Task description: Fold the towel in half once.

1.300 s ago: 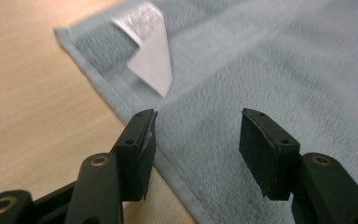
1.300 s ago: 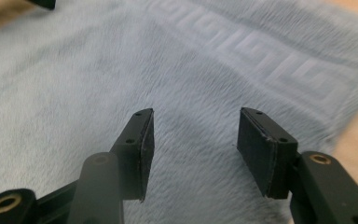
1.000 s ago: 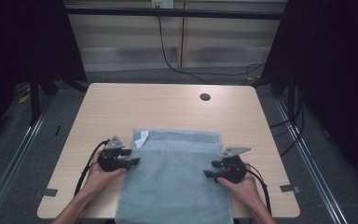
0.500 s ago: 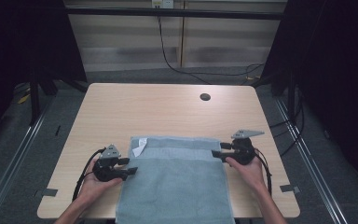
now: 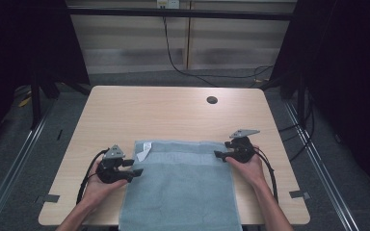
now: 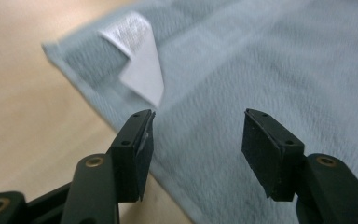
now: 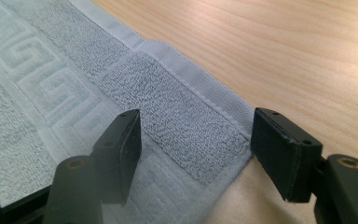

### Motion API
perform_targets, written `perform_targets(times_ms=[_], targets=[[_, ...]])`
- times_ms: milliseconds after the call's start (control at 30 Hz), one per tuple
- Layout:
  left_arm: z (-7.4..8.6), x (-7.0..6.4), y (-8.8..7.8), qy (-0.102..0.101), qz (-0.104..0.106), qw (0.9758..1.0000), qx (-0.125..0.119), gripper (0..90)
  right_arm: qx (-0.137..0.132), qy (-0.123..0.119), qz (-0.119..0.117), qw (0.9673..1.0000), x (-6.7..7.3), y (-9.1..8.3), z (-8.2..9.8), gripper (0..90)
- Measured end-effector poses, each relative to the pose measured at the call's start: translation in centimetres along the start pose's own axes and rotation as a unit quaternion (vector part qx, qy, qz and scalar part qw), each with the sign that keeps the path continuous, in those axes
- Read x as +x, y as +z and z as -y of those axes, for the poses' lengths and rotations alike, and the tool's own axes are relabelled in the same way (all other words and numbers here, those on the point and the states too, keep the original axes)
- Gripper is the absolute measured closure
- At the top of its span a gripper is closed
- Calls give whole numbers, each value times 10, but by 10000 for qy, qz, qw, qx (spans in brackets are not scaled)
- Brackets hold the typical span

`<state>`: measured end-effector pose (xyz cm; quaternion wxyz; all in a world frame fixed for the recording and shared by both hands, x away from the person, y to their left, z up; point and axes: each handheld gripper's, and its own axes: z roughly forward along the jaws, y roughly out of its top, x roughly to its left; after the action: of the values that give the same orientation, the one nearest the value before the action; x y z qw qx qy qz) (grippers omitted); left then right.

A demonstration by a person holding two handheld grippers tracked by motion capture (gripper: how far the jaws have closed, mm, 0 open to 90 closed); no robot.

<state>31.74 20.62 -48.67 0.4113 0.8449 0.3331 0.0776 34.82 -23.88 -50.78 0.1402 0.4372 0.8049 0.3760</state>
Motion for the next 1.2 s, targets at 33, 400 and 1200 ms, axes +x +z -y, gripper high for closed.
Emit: perform_targets(times_ms=[33, 400, 1200], targets=[[-4, 3, 0, -40, -16, 10000, -25, 421, 21, -91, 80, 9999, 2, 0, 0, 338], [-37, 34, 26, -252, -304, 9992, -82, 341, 84, -304, -59, 9995, 11, -2, 0, 659], [-28, 25, 55, 505, -179, 9984, 161, 489, -36, 131, -504, 9986, 7, -3, 5, 833]])
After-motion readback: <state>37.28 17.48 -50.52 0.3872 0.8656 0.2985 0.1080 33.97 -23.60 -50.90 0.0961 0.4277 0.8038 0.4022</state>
